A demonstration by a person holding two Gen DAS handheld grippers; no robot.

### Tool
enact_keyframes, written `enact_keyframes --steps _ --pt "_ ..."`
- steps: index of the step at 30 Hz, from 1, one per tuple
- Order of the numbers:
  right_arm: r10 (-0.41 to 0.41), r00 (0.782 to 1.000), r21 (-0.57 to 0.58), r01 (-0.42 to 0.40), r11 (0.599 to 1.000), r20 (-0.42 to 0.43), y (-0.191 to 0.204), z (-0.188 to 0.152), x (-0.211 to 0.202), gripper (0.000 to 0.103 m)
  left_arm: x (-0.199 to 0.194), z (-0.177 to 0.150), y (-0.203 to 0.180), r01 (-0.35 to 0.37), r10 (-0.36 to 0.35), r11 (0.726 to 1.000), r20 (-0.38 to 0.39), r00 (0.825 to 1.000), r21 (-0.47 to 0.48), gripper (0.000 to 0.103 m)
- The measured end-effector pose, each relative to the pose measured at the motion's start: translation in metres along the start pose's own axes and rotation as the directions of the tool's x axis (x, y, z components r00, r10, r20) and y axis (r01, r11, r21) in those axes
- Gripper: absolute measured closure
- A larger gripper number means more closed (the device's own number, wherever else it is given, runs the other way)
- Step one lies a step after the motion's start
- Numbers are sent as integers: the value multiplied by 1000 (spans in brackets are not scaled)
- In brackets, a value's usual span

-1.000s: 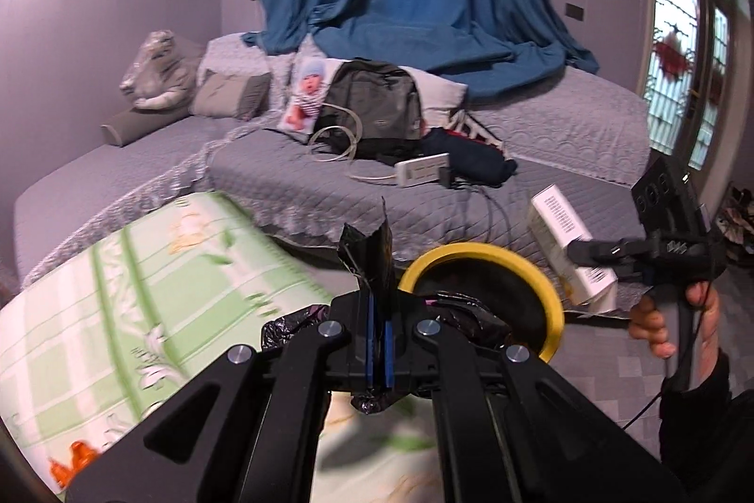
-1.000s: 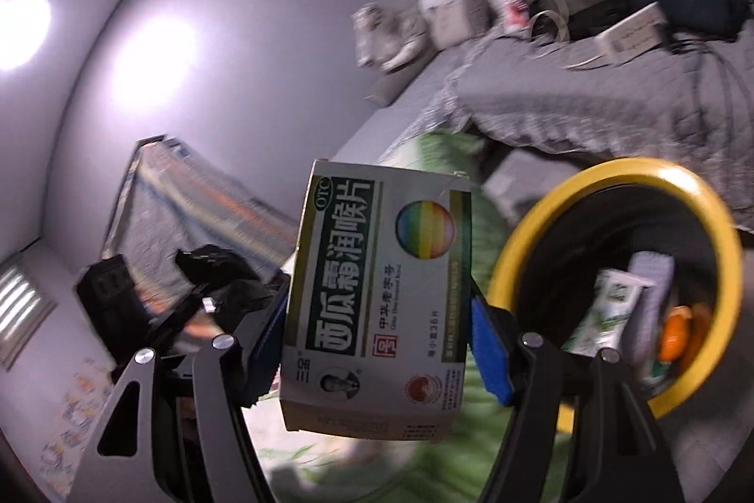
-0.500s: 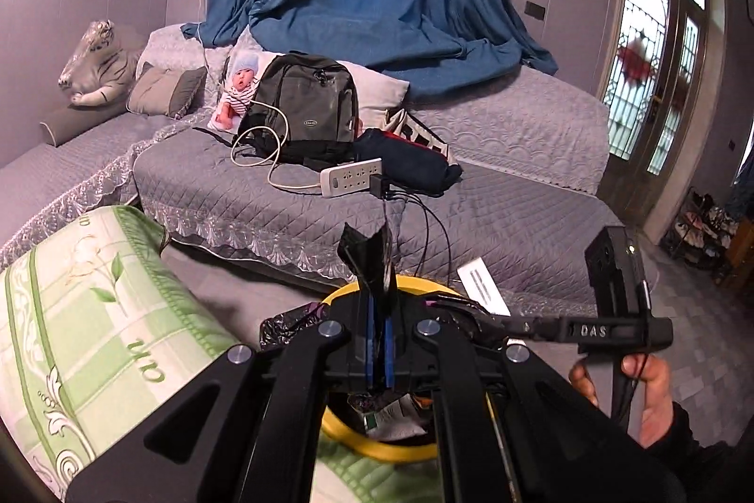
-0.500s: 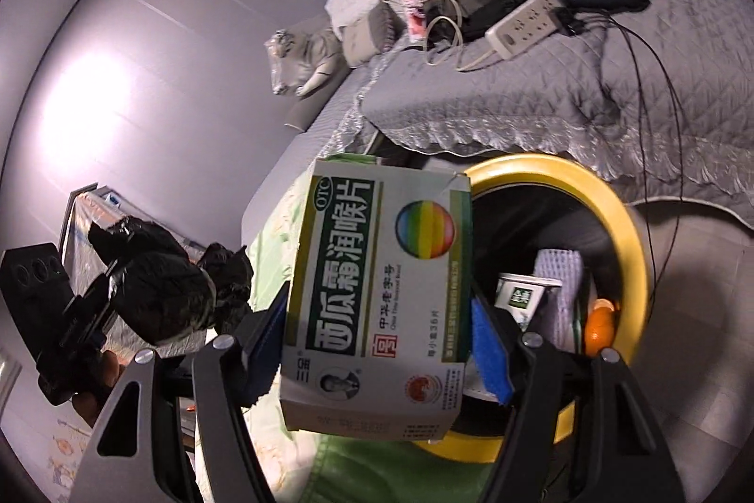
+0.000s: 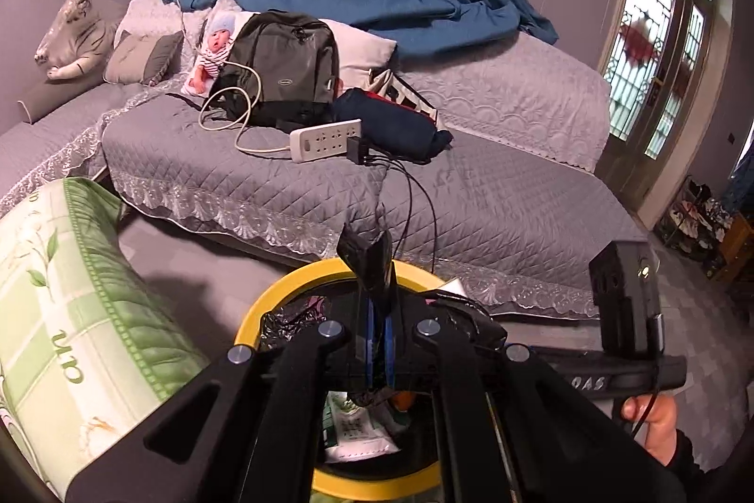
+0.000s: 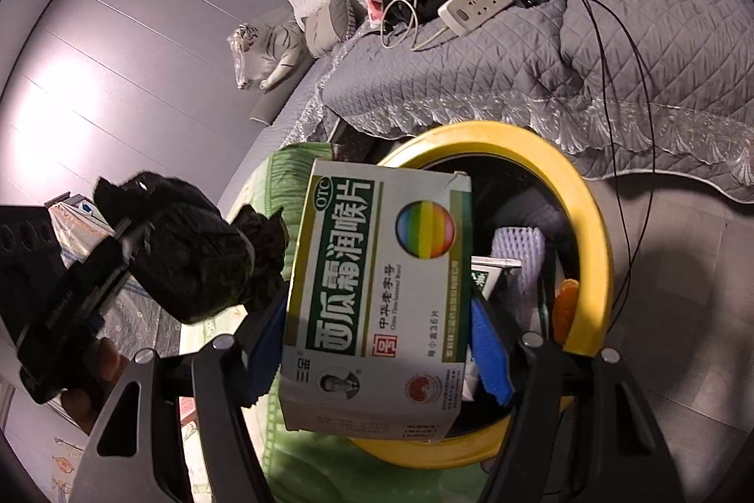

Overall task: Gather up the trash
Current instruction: 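Carry the medicine box and black bag to the bin and open both grippers, then move both grippers back over the remaining trash on the mattress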

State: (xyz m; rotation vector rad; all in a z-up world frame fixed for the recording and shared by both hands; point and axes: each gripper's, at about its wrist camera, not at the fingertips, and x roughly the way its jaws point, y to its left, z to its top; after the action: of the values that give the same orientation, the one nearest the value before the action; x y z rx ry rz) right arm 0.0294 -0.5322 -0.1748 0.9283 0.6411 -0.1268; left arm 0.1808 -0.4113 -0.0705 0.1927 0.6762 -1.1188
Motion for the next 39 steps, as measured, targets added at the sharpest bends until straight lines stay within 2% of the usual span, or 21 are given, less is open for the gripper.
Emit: enact_keyframes --steps 6,7,8,9,10,11,16,19,21,23,25,27,29,32,34,37,38,39 --pt "-23 1000 21 24 1000 -14 -10 0 4 37 4 6 2 -28 28 999 16 999 -33 97" --pt "-35 999 24 35 999 -17 -11 0 4 35 5 6 4 -26 26 999 14 1000 -46 87" --pt "-50 999 32 51 998 -19 -14 -1 5 22 5 5 6 -29 30 998 14 999 -59 72" --pt "-58 998 42 58 997 -14 -16 -1 4 15 3 5 8 -48 50 996 30 998 -75 24" --pt "-59 998 48 60 997 -9 -18 -1 4 15 -3 4 10 -69 76 993 70 995 -92 10" --pt "-60 998 55 60 997 -5 -20 -2 3 15 -8 3 11 -71 81 993 98 992 -98 10" --pt "-78 996 93 74 993 37 -28 -6 -13 15 -25 5 21 -73 87 990 124 988 -117 10" --pt "-114 989 81 107 991 92 -23 -10 -29 15 -49 0 34 -119 147 980 178 973 -158 9" --pt "-122 985 56 116 992 124 -16 -13 -39 15 -69 -5 43 -162 204 967 212 956 -198 8" --pt "-126 980 4 127 992 156 0 -15 -47 15 -92 -11 52 -209 265 950 247 932 -231 8" --pt "-119 977 -45 129 991 177 15 -15 -51 14 -123 -21 63 -259 332 929 291 897 -263 8" --pt "-83 978 -122 107 987 191 38 -17 -53 13 -154 -31 74 -320 402 904 308 863 -282 8" --pt "-40 980 -187 78 979 197 61 -20 -53 11 -182 -44 85 -345 430 893 327 842 -288 8" --pt "34 986 -317 20 948 163 101 -26 -44 9 -229 -72 106 -430 517 850 332 789 -303 8" --pt "73 987 -387 -13 922 142 124 -32 -39 8 -266 -99 127 -504 597 798 315 738 -331 8" --pt "152 987 -488 -106 867 56 162 -47 -24 8 -309 -132 155 -596 701 707 266 662 -380 8" --pt "174 984 -522 -138 842 21 177 -53 -16 8 -323 -144 163 -618 726 681 249 642 -392 8" --pt "187 982 -543 -158 825 -2 187 -58 -11 8 -343 -161 173 -654 766 634 221 603 -413 8"
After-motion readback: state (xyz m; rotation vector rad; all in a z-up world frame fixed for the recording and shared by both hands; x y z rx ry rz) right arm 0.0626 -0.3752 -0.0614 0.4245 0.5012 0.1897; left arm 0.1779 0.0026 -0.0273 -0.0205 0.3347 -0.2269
